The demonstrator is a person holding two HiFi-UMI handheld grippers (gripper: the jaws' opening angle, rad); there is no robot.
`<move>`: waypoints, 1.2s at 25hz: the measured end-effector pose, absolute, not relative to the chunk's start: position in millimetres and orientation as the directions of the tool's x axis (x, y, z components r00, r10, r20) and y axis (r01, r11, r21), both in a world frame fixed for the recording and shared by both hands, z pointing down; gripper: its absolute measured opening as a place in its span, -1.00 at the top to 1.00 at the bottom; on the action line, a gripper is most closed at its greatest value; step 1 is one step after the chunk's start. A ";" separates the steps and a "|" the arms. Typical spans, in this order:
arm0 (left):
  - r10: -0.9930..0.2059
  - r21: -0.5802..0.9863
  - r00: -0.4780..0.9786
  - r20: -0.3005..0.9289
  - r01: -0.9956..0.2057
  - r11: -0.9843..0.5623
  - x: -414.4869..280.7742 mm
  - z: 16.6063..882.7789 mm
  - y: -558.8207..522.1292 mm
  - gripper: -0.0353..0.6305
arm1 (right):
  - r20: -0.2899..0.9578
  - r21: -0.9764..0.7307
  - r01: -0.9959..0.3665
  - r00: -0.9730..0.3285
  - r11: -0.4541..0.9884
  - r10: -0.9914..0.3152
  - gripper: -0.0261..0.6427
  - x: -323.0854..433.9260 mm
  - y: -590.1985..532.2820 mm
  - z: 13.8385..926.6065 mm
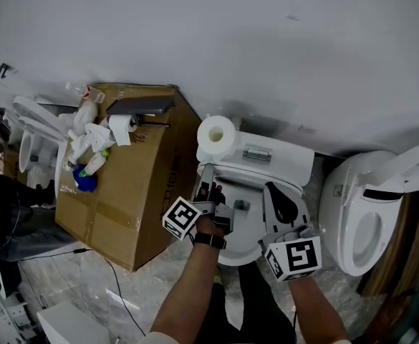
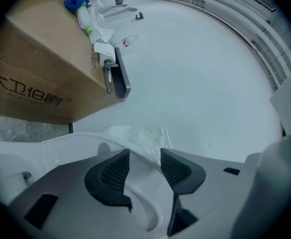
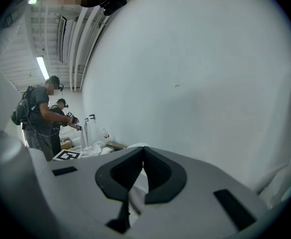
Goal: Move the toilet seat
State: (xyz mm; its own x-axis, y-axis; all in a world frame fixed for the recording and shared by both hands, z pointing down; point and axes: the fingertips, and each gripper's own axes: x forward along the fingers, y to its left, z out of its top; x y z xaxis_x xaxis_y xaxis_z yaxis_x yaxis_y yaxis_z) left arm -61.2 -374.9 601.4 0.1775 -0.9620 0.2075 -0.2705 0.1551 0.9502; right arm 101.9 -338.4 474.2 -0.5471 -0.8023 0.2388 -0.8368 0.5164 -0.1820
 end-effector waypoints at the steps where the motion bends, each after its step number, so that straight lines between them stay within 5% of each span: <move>1: -0.961 0.950 0.183 0.208 -0.273 0.154 -58.3 598.8 -374.1 0.31 | 0.237 -0.181 -0.837 -0.547 0.517 -0.803 0.88 100.7 -336.3 472.4; 8: -0.948 0.945 0.256 0.189 -0.309 0.106 -38.7 568.3 -356.0 0.31 | 0.212 -0.177 -0.842 -0.538 0.509 -0.816 0.88 96.6 -320.3 447.2; 14: -0.914 0.888 0.378 0.148 -0.457 -0.045 -18.7 510.0 -325.9 0.43 | 0.201 -0.171 -0.860 -0.509 0.481 -0.837 0.88 98.6 -294.2 420.6; 20: -0.859 0.716 0.496 0.131 -0.646 -0.264 -8.1 434.5 -285.9 0.73 | 0.189 -0.177 -0.884 -0.462 0.432 -0.867 0.88 94.1 -258.6 387.0; 30: -0.772 0.369 0.626 0.111 -0.747 -0.553 5.3 324.7 -185.2 0.86 | 0.112 -0.164 -0.901 -0.422 0.402 -0.900 0.88 69.4 -178.9 316.8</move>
